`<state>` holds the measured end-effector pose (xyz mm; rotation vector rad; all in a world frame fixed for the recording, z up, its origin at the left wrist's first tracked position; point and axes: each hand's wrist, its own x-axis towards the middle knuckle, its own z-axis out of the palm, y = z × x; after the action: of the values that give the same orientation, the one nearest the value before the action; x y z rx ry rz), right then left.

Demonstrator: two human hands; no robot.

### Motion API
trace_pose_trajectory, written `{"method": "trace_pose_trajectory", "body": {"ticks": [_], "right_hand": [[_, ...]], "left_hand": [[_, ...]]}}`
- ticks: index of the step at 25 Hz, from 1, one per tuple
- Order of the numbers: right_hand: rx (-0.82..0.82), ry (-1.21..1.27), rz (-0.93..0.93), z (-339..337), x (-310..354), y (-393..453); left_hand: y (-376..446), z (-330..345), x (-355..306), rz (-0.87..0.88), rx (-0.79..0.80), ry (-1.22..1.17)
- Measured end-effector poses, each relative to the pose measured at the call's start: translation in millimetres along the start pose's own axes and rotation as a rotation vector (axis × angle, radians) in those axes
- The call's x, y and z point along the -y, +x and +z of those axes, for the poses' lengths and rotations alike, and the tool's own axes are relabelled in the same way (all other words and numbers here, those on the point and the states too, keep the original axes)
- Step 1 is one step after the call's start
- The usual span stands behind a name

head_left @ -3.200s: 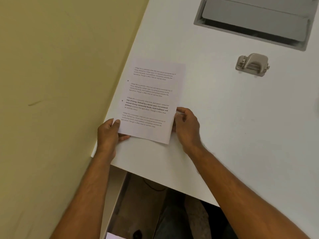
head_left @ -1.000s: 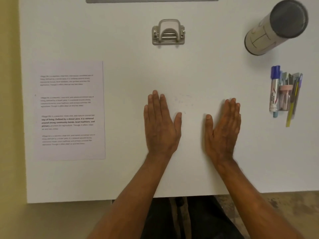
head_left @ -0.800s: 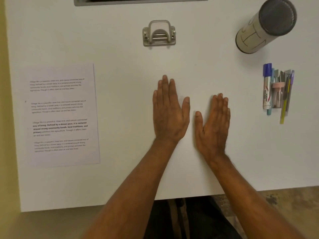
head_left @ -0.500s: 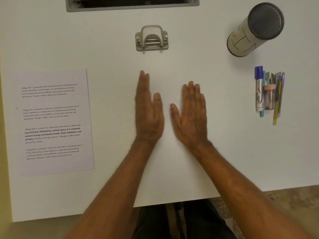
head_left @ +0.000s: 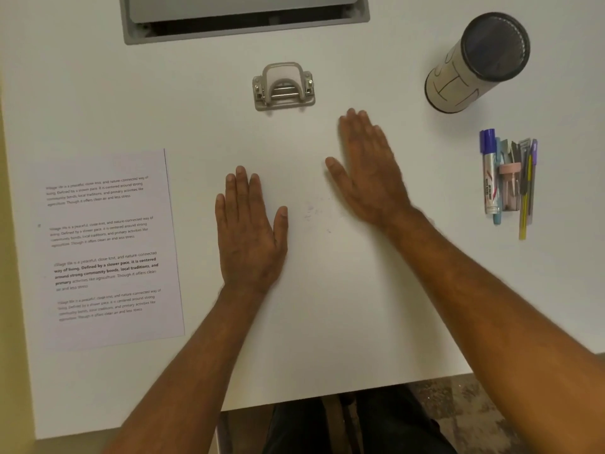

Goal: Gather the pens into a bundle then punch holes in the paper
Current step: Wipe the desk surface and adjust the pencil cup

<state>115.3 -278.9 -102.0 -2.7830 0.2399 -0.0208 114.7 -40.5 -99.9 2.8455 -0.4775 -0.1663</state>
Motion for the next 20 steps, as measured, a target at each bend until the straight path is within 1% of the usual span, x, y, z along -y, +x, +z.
{"method": "trace_pose_trajectory", "body": {"ticks": [4,6,7,8,9,11,12,14,15,16,17,20], "right_hand": [[0.105,0.0,-0.231,6,32,-35],[0.145,0.114,-0.266,6,49,-59],[0.126,0.209,-0.228,4,54,-72],[0.062,0.293,-0.153,0,56,-85],[-0.037,0.343,-0.045,-4,54,-102],[-0.225,0.335,0.234,-11,42,-141],[-0.269,0.292,0.384,-13,33,-164],[-0.263,0.194,0.648,-13,17,-203],[-0.24,0.16,0.746,-11,13,-216],[-0.218,0.141,0.805,-7,11,-222],[-0.203,0.135,0.823,-3,13,-222],[-0.181,0.119,0.732,7,25,-191]], "left_hand": [[1,-1,-1,0.009,-0.001,0.017],[1,-1,-2,0.007,0.0,0.02],[0,-1,-2,0.005,-0.002,0.017],[0,-1,-1,0.004,-0.007,0.014],[0,0,-1,0.007,-0.012,0.012],[-1,1,0,0.01,-0.019,0.013],[-1,1,0,0.009,-0.021,0.012],[-1,2,0,0.009,-0.027,0.011],[-1,2,-1,0.011,-0.028,0.009],[-1,2,-1,0.013,-0.026,0.004],[-1,2,-1,0.014,-0.022,-0.001],[-2,2,-1,0.006,-0.014,-0.005]]}}
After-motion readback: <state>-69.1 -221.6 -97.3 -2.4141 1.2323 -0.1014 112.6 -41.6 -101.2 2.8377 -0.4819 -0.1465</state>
